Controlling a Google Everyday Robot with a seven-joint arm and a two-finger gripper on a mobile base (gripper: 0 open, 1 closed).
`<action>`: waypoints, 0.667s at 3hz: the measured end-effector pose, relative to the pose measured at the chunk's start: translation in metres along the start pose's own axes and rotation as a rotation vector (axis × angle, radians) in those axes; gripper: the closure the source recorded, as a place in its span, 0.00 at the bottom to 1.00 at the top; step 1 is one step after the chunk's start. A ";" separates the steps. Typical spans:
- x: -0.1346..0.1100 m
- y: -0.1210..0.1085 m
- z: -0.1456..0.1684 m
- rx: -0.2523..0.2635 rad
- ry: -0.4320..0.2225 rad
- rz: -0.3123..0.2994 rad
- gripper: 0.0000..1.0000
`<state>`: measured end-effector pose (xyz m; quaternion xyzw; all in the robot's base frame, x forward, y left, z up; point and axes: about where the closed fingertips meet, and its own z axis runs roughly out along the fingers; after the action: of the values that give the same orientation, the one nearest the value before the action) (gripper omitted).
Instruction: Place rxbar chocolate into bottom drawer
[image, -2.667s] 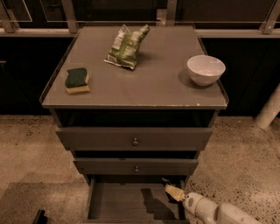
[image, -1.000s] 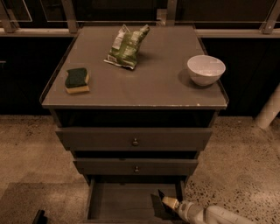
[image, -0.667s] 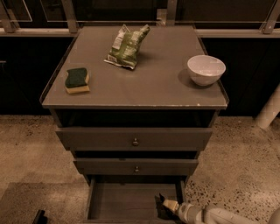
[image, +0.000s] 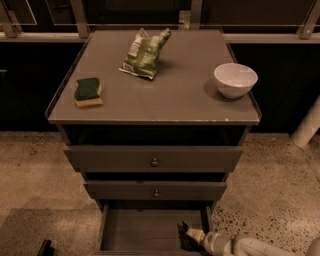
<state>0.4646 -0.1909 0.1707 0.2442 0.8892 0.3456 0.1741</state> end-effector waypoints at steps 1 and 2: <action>0.000 0.000 0.000 0.000 0.000 0.000 0.36; 0.000 0.000 0.000 0.000 0.000 0.000 0.12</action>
Offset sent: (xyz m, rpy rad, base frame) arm 0.0000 0.0000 0.0000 0.0000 0.0000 0.0000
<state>0.4646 -0.1909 0.1707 0.2442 0.8892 0.3456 0.1741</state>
